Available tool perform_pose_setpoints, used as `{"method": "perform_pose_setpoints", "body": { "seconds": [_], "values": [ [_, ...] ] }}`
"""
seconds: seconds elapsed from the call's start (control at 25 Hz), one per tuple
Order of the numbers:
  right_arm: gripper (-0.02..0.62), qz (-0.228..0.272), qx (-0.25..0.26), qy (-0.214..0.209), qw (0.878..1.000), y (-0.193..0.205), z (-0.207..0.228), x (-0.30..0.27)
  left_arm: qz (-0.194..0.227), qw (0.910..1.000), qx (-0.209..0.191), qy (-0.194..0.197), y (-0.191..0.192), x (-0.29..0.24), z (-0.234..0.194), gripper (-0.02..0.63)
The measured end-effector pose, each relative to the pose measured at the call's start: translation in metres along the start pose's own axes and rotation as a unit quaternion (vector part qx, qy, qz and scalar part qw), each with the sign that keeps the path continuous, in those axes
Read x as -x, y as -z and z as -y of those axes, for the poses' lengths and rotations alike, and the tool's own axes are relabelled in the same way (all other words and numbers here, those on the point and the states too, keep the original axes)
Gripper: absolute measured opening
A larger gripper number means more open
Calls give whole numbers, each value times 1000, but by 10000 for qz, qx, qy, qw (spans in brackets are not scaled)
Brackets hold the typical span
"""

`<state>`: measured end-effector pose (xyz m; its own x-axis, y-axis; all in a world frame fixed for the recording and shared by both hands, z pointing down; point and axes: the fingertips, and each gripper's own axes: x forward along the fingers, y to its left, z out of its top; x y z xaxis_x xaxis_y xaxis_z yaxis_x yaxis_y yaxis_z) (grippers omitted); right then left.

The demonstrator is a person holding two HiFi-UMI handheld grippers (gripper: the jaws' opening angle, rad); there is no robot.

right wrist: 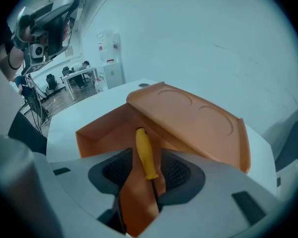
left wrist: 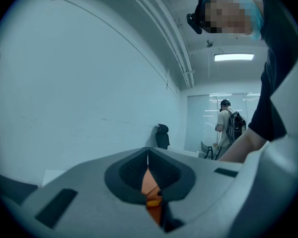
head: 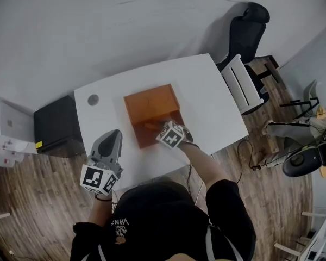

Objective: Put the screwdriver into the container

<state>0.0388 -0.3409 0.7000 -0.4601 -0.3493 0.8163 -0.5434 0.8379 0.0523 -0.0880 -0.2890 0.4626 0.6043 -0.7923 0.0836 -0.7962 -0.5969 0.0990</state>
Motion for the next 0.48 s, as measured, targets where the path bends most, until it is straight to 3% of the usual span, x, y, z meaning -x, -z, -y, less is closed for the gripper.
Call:
{"method": "perform_pose_setpoints", "body": {
  "seconds": [0.32,0.48],
  "values": [
    [173,392,-135,460,9981,-11,8,17,33,9999,-3,124,0,5,2,14],
    [130,647,-208,649,9956,-20,9,30,39,9998,-3,215,-1,6,5,14]
  ]
}}
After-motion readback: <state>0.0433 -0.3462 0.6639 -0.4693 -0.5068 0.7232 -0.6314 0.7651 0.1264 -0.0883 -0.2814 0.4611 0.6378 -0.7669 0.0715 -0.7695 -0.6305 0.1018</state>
